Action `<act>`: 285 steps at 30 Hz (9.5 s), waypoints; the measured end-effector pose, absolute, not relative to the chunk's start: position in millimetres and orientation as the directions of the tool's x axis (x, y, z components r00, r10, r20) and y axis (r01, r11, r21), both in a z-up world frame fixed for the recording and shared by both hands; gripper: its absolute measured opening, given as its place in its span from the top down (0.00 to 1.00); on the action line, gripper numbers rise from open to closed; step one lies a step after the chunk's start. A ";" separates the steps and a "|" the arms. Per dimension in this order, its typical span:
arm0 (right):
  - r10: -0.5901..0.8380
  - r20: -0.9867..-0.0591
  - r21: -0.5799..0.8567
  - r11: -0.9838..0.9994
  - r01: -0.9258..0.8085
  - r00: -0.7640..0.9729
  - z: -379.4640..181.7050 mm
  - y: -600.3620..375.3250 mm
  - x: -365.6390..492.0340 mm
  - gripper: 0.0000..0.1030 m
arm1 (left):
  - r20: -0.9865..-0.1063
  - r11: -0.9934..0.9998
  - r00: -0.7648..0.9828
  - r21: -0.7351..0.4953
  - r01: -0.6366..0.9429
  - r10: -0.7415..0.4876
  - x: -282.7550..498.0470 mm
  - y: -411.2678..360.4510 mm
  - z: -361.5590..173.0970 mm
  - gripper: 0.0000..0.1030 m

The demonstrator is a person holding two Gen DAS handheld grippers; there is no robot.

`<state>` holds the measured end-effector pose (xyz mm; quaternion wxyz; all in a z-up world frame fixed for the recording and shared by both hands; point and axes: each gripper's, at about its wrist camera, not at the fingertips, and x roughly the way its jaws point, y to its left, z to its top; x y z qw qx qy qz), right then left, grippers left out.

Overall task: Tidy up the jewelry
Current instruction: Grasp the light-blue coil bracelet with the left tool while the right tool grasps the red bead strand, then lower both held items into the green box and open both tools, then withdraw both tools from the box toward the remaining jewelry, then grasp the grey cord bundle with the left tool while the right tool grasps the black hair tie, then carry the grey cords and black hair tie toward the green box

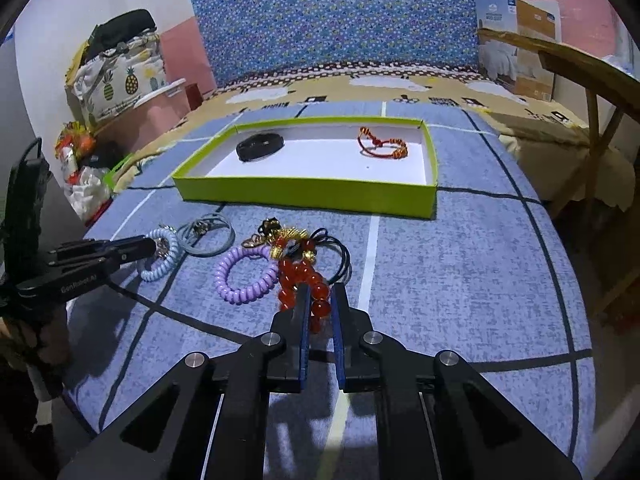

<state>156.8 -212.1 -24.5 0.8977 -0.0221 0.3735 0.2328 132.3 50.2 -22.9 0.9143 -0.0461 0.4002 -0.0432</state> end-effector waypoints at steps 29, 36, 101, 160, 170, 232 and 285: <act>0.455 -0.533 0.096 0.870 -0.483 0.713 42.2 -214.3 135.8 0.91 | -0.611 0.983 0.772 -0.155 0.101 -0.176 98.3 41.1 30.7 0.91; 0.460 -0.526 0.098 0.869 -0.486 0.716 47.0 -213.0 151.1 0.91 | -0.605 0.984 0.776 -0.137 0.114 -0.175 108.0 36.9 35.1 0.91; 0.374 -0.673 0.122 0.907 -0.403 0.638 -17.7 -222.5 282.5 0.90 | -0.688 0.997 0.722 -0.054 0.049 -0.073 243.6 58.8 -6.7 0.72; 0.395 -0.589 0.120 0.905 -0.407 0.705 2.9 -230.0 95.2 0.80 | -0.571 0.992 0.811 -0.085 0.098 -0.129 59.4 35.1 20.2 0.72; 0.385 -0.647 0.122 0.904 -0.409 0.658 -19.4 -223.1 123.2 0.59 | -0.598 0.990 0.789 -0.056 0.133 -0.140 92.2 28.0 9.3 0.72; 0.380 -0.663 0.135 0.908 -0.396 0.646 -16.5 -223.4 142.8 0.85 | -0.642 0.978 0.741 -0.179 0.109 -0.200 116.2 49.2 9.1 0.84; 0.306 -0.731 0.028 0.906 -0.422 0.609 -32.2 -178.1 297.4 0.84 | -0.694 0.997 0.716 -0.046 0.061 -0.076 259.6 60.0 -9.1 0.83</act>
